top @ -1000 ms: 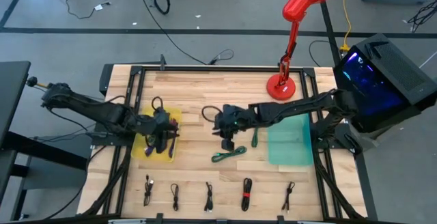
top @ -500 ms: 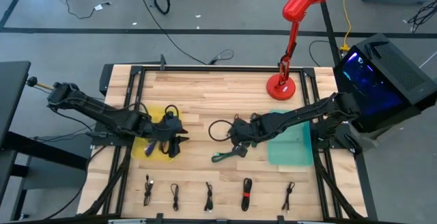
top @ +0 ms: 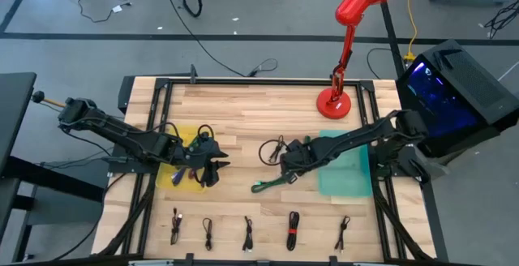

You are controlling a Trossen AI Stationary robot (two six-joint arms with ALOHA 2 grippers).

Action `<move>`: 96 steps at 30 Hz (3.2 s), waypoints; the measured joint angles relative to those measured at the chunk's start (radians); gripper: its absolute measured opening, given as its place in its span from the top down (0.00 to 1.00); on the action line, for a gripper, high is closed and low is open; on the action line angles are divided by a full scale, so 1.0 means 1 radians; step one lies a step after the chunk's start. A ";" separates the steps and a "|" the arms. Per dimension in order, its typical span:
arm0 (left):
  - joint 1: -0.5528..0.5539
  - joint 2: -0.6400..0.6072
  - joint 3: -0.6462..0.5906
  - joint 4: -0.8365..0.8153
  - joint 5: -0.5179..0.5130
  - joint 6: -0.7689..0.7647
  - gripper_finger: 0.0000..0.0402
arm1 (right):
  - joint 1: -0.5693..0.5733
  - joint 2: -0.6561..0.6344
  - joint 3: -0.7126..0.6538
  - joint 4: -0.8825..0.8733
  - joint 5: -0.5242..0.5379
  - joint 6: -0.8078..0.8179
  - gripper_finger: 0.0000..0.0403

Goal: Pick & Place USB Port
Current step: Put the black and green charger cable into the yellow bin

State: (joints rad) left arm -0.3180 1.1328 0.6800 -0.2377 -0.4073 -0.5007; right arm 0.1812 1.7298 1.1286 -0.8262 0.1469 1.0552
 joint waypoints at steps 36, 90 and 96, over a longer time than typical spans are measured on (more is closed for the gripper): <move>0.000 0.000 0.000 -0.001 -0.008 0.042 0.67 | -0.060 0.007 -0.174 0.195 -0.104 -0.016 0.67; 0.218 -0.001 0.000 0.929 0.154 0.447 0.67 | -0.038 -0.478 -0.174 0.953 0.169 -0.919 1.00; 0.273 0.013 0.000 1.013 0.300 0.375 0.67 | -0.029 -0.435 -0.198 1.128 0.145 -0.965 1.00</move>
State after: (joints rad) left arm -0.0454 1.1454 0.6804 0.7755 -0.1078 -0.1253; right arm 0.1520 1.2943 0.9310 0.3017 0.2924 0.0905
